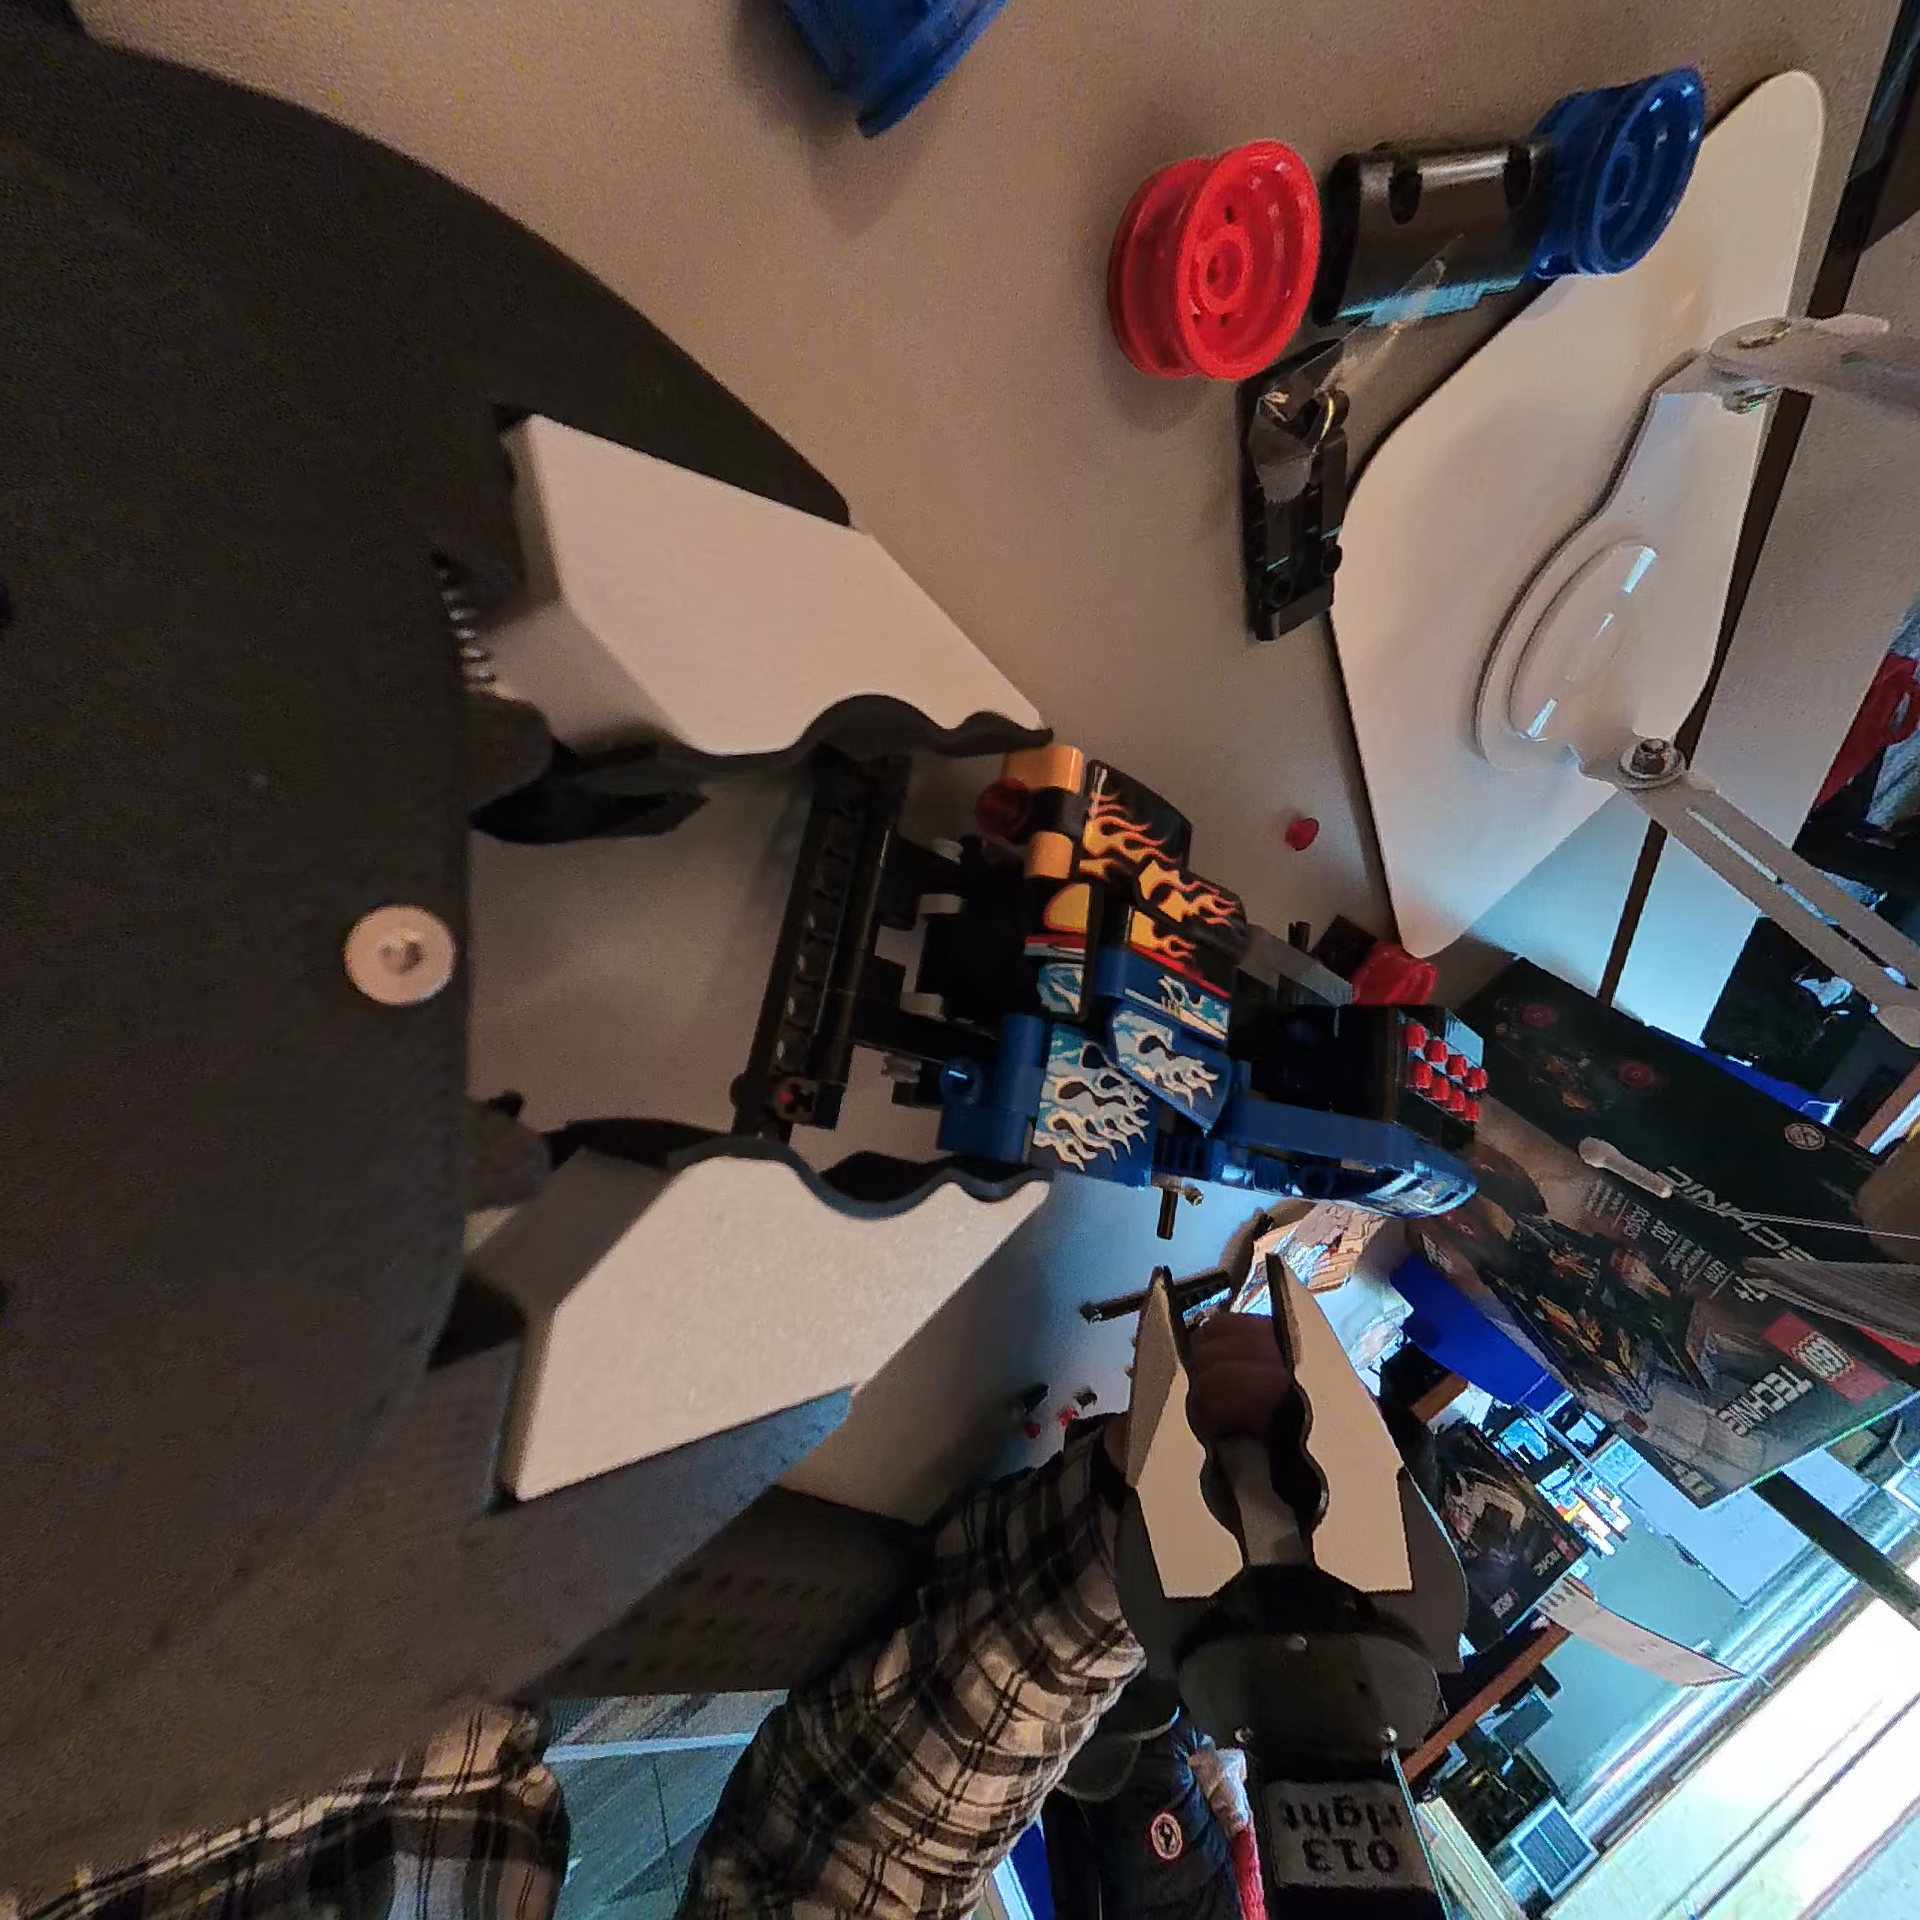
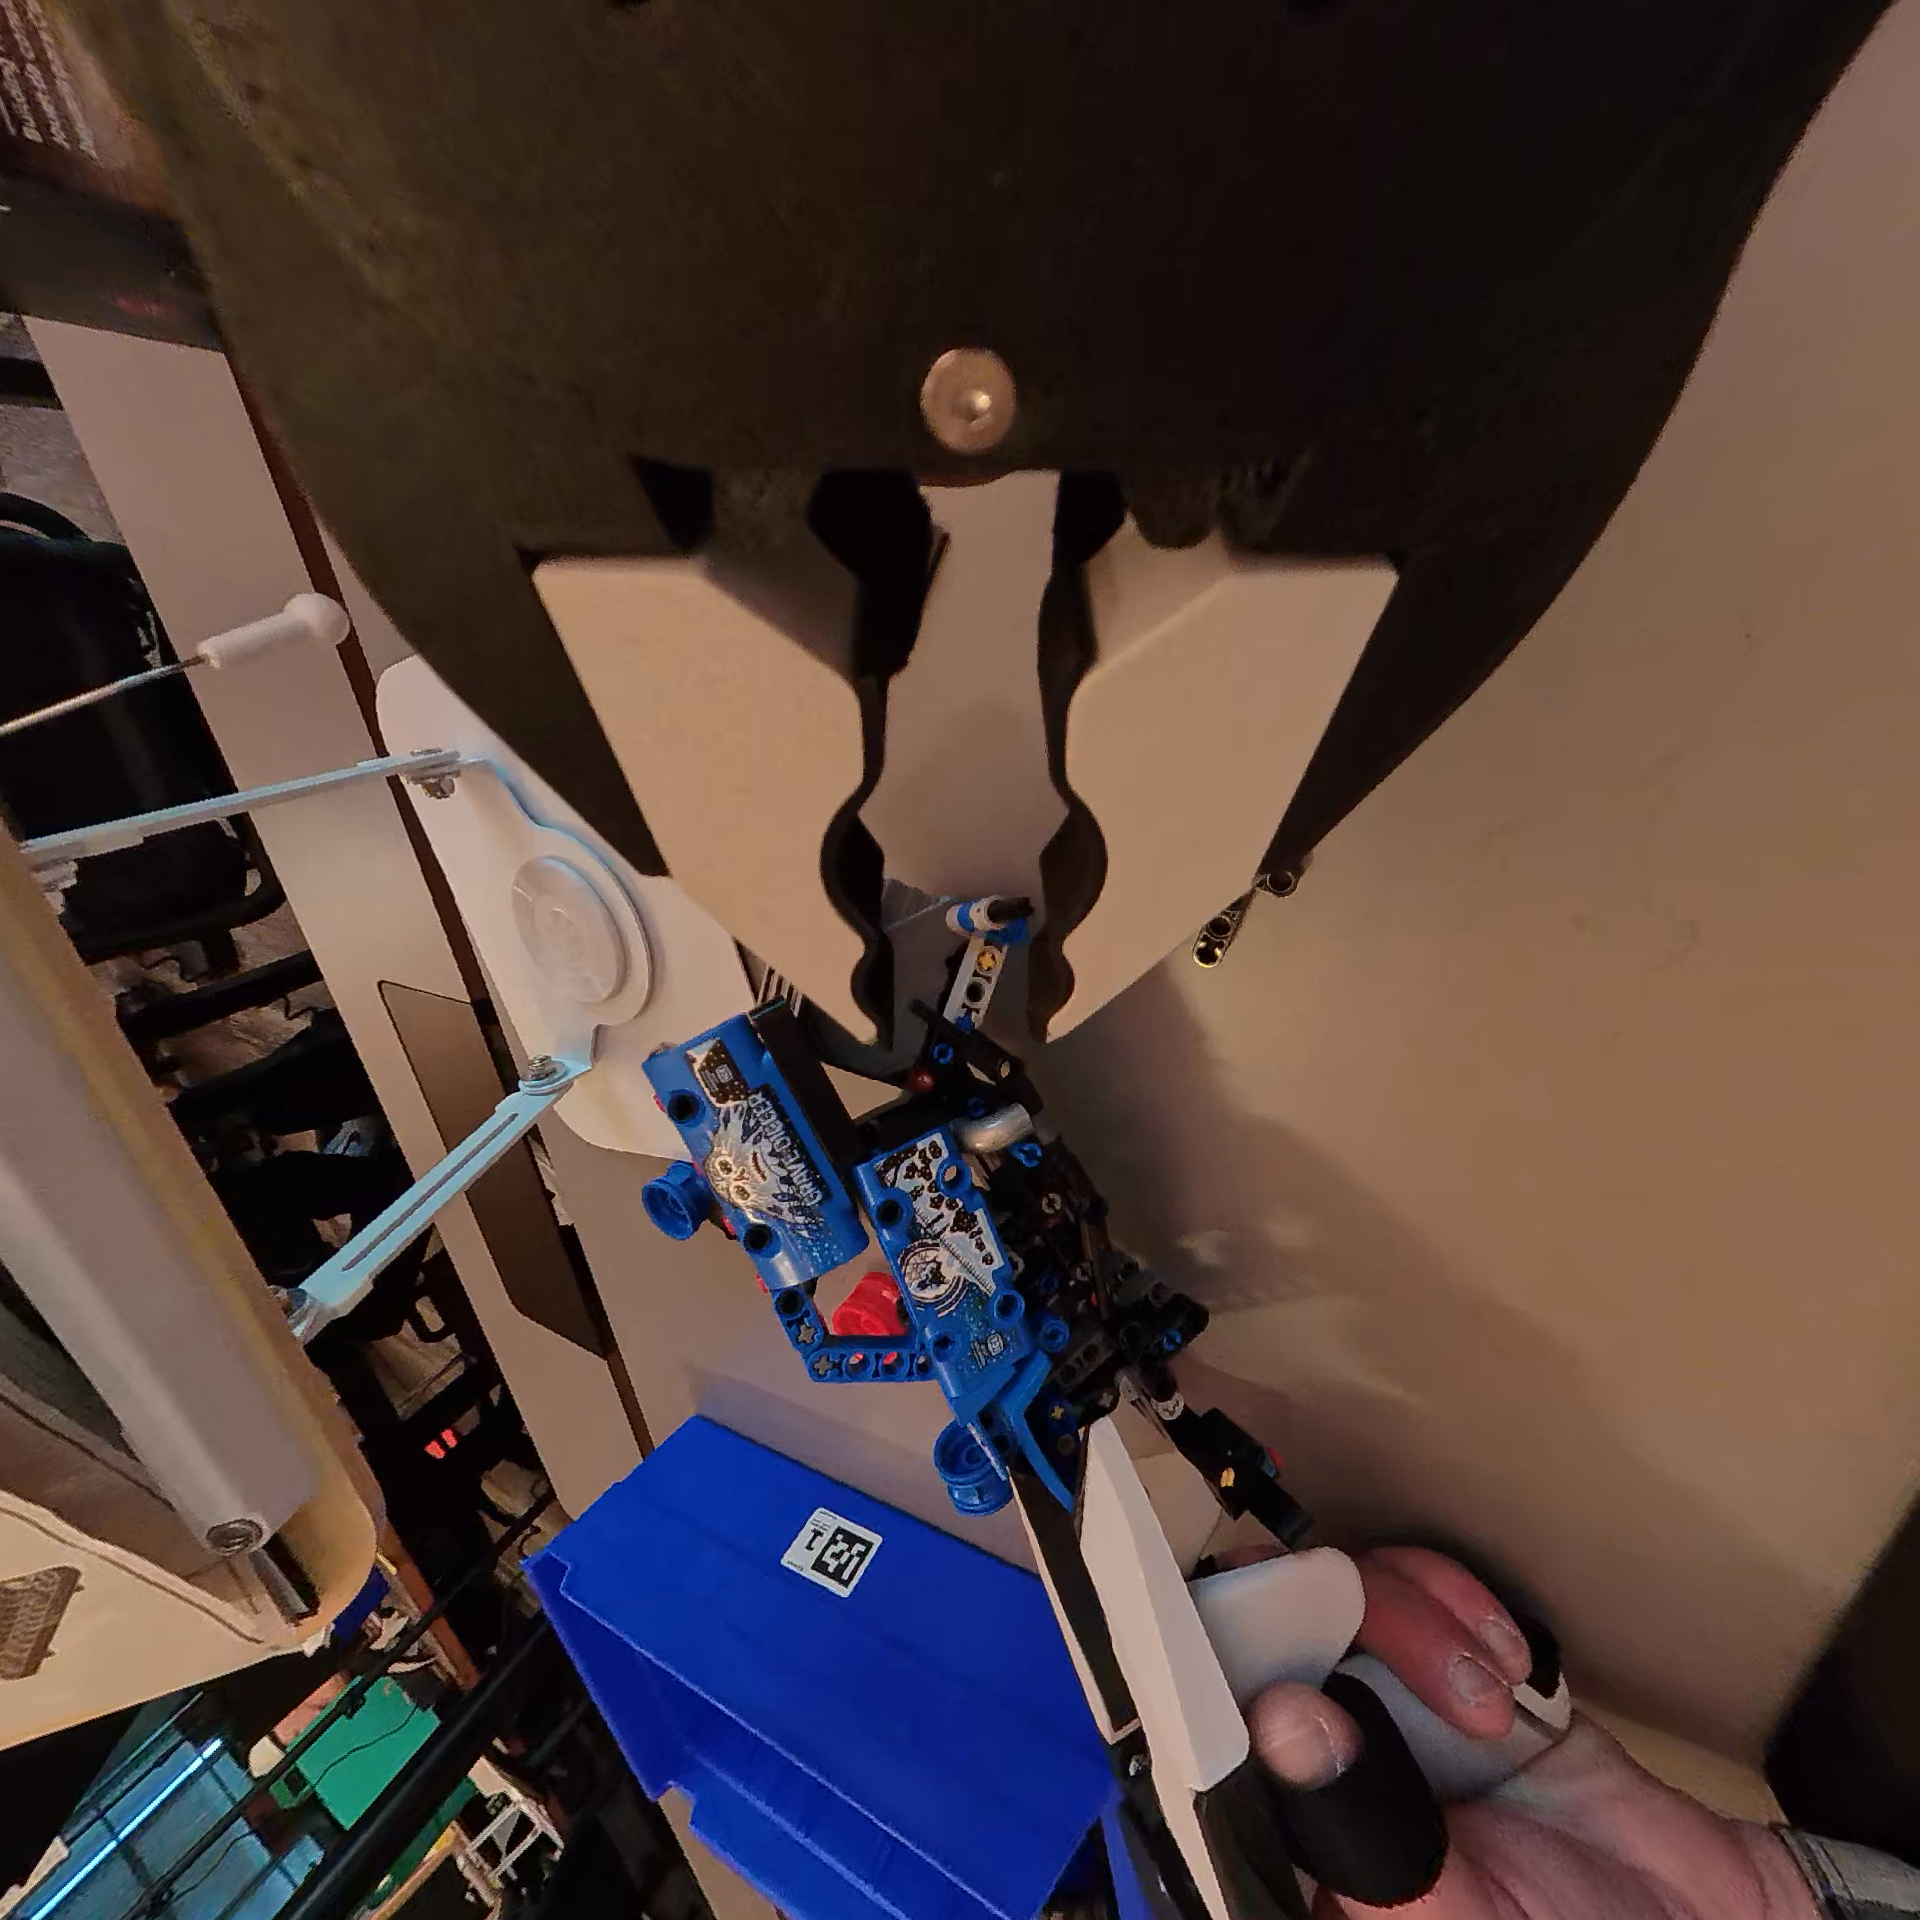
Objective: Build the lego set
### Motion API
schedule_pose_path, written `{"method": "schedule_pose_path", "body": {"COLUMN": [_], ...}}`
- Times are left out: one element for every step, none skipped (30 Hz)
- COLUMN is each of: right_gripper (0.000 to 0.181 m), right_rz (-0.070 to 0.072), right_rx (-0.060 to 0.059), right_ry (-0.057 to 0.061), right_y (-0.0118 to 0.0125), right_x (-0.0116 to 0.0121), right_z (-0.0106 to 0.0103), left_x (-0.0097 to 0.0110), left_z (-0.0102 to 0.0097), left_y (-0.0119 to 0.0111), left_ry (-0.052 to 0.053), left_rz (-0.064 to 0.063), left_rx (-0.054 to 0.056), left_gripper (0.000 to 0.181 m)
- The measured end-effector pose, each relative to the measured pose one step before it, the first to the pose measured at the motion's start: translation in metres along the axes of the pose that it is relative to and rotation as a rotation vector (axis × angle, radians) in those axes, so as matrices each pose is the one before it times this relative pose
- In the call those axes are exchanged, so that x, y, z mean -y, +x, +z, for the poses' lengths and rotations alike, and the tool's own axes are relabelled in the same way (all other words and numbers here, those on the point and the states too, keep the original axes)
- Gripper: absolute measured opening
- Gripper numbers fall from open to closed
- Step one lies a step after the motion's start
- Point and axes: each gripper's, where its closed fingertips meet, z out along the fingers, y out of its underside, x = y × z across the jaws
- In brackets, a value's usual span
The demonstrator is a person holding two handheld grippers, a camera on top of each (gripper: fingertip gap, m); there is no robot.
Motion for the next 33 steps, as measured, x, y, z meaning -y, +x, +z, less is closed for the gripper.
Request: {"method": "schedule_pose_path", "body": {"right_gripper": [0.024,0.024,0.024,0.024,0.025,0.026,0.026,0.026,0.026,0.025,0.025,0.025,0.025,0.025,0.025,0.025,0.025,0.025,0.026,0.026,0.026,0.027,0.028,0.030,0.032,0.032,0.032,0.033,0.034,0.034,0.034,0.031,0.030], "right_rz": [-0.0009,-0.0016,-0.0021,-0.0005,0.0031,0.0043,0.0031,0.0003,-0.0005,0.0016,0.0011,-0.0016,-0.0033,-0.0032,-0.0036,-0.0049,-0.0051,-0.0071,-0.0076,-0.0064,-0.0060,-0.0039,-0.0035,-0.0064,-0.0083,-0.0074,-0.0060,-0.0075,-0.0142,-0.0165,-0.0178,-0.0225,-0.0258], "right_rx": [-0.0002,-0.0002,-0.0002,-0.0002,0.0019,0.0004,-0.0009,-0.0037,-0.0042,-0.0006,-0.0003,-0.0009,-0.0002,0.0000,-0.0016,-0.0017,-0.0004,0.0008,0.0013,0.0031,0.0032,0.0030,-0.0005,0.0003,-0.0011,-0.0039,-0.0016,-0.0056,-0.0056,-0.0130,-0.0182,-0.0176,-0.0157], "right_ry": [0.0001,0.0004,-0.0005,-0.0006,0.0000,0.0049,0.0030,-0.0012,-0.0001,0.0019,0.0017,-0.0001,0.0003,0.0025,0.0020,0.0025,0.0032,0.0047,0.0051,0.0040,0.0040,0.0020,0.0002,0.0005,-0.0003,0.0015,0.0022,-0.0015,-0.0024,-0.0095,-0.0190,-0.0261,-0.0199], "right_y": [-0.00020,-0.00033,-0.00022,-0.00012,-0.00010,0.00016,0.00043,0.00087,0.00090,0.00035,0.00007,0.00001,-0.00028,-0.00047,-0.00017,-0.00021,-0.00055,-0.00089,-0.00110,-0.00140,-0.00151,-0.00141,-0.00082,-0.00107,-0.00084,-0.00058,-0.00123,-0.00100,-0.00160,-0.00086,0.00004,-0.00011,-0.00050], "right_x": [-0.00025,-0.00013,-0.00039,-0.00032,-0.00042,0.00017,-0.00010,-0.00057,-0.00020,0.00010,0.00005,-0.00002,0.00023,0.00076,0.00078,0.00100,0.00117,0.00152,0.00159,0.00155,0.00140,0.00088,0.00058,0.00076,0.00107,0.00170,0.00170,0.00111,0.00112,-0.00013,-0.00163,-0.00289,-0.00234], "right_z": [0.00040,0.00033,0.00033,0.00026,0.00017,0.00000,-0.00014,-0.00016,-0.00026,-0.00021,-0.00011,-0.00006,-0.00002,-0.00013,-0.00020,-0.00030,-0.00035,-0.00037,-0.00031,-0.00013,0.00021,0.00039,0.00083,0.00091,0.00099,0.00095,0.00147,0.00199,0.00262,0.00336,0.00404,0.00415,0.00363], "left_x": [-0.00002,-0.00013,-0.00005,-0.00005,-0.00007,0.00001,-0.00010,-0.00015,-0.00004,-0.00006,-0.00002,0.00007,-0.00007,-0.00027,-0.00038,-0.00027,-0.00039,-0.00058,-0.00045,-0.00031,-0.00021,-0.00014,-0.00022,0.00032,0.00069,0.00066,0.00022,-0.00001,0.00009,0.00026,0.00046,0.00037,0.00030], "left_z": [-0.00005,0.00007,-0.00001,-0.00001,-0.00003,0.00002,-0.00001,-0.00001,-0.00003,0.00001,0.00003,0.00010,0.00026,0.00033,0.00055,0.00055,0.00070,0.00065,0.00067,0.00069,0.00069,0.00080,0.00085,0.00072,0.00056,0.00039,0.00069,0.00086,0.00107,0.00112,0.00121,0.00132,0.00123], "left_y": [-0.00002,0.00008,0.00011,0.00009,-0.00004,0.00007,0.00008,0.00007,0.00007,0.00028,0.00018,0.00025,0.00026,0.00033,0.00036,0.00048,0.00055,0.00063,0.00054,0.00057,0.00067,0.00086,0.00114,0.00120,0.00155,0.00155,0.00155,0.00179,0.00208,0.00223,0.00229,0.00244,0.00277], "left_ry": [-0.0003,-0.0004,-0.0005,-0.0005,0.0001,-0.0001,-0.0005,-0.0005,-0.0003,-0.0005,-0.0002,0.0000,-0.0012,-0.0030,-0.0036,-0.0037,-0.0044,-0.0053,-0.0048,-0.0042,-0.0044,-0.0048,-0.0053,-0.0030,-0.0012,-0.0019,-0.0046,-0.0062,-0.0057,-0.0042,-0.0027,-0.0028,-0.0022], "left_rz": [0.0012,0.0011,0.0022,0.0024,0.0022,0.0022,0.0034,0.0040,0.0046,0.0053,0.0054,0.0057,0.0082,0.0109,0.0125,0.0137,0.0140,0.0133,0.0139,0.0172,0.0217,0.0214,0.0206,0.0201,0.0234,0.0264,0.0258,0.0225,0.0186,0.0127,0.0096,0.0077,0.0081], "left_rx": [0.0005,0.0002,0.0008,0.0008,0.0014,0.0011,0.0009,0.0014,0.0014,0.0013,0.0019,0.0024,0.0036,0.0053,0.0066,0.0071,0.0071,0.0066,0.0069,0.0084,0.0104,0.0102,0.0091,0.0084,0.0081,0.0094,0.0094,0.0076,0.0053,0.0025,0.0012,-0.0012,-0.0042], "left_gripper": [0.076,0.076,0.076,0.076,0.076,0.076,0.076,0.076,0.076,0.076,0.076,0.076,0.076,0.076,0.076,0.076,0.076,0.076,0.076,0.076,0.076,0.076,0.076,0.076,0.076,0.076,0.076,0.076,0.076,0.075,0.076,0.076,0.076]}}
